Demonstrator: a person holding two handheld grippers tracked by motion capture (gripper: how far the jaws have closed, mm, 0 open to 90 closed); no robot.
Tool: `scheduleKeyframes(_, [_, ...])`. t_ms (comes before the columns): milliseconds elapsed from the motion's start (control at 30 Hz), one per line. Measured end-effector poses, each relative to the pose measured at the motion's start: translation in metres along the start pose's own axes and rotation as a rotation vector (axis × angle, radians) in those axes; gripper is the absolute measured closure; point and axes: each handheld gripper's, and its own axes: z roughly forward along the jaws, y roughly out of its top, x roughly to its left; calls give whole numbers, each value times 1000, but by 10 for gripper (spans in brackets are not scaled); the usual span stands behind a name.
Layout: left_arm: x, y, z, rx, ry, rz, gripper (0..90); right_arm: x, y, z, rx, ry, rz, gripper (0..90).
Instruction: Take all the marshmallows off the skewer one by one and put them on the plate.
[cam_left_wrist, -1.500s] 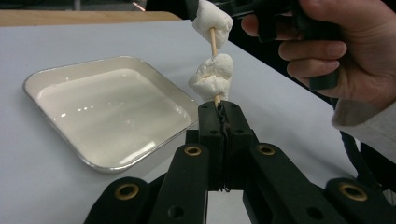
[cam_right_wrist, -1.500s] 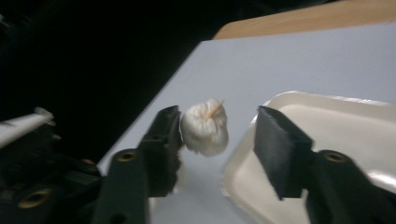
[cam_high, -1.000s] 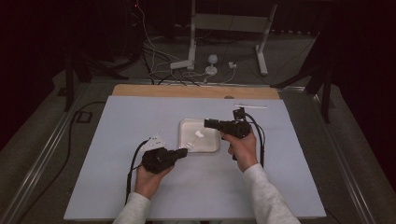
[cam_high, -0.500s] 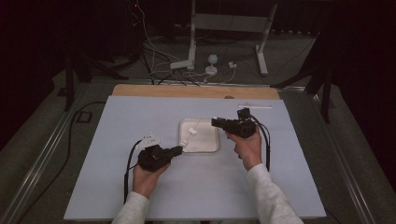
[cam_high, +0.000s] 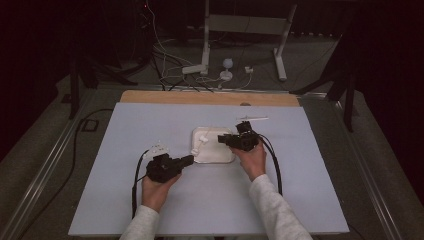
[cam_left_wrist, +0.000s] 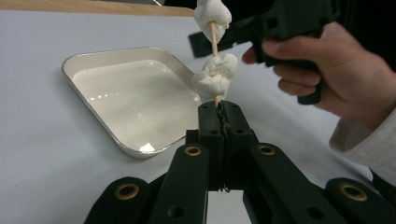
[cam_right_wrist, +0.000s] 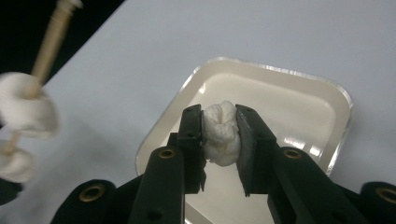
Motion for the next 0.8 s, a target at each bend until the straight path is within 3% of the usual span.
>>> scheduleKeyframes(100, [1,0,-1,-6,0,-2,900,-1,-4,8,15,-3,6,708])
scheduleKeyframes(200, [2,0,-1,-8,2,-9,900,-2,-5,11,9,-25,28,469])
scheduleKeyframes(300, [3,0,-1,-9,5,-14,900,-7,-4,11,27,14,77,381])
scheduleKeyframes(400, [3,0,-2,-12,6,-18,900,-9,-3,5,9,76,100,328])
scheduleKeyframes(467, [3,0,-2,-13,6,-19,900,-6,-2,-3,-20,121,89,297])
scheduleKeyframes(667, [3,0,-1,-14,8,-22,900,7,1,-23,-85,194,22,187])
scheduleKeyframes(800, [2,0,-1,-21,-3,-20,900,16,1,-30,-98,241,-12,152])
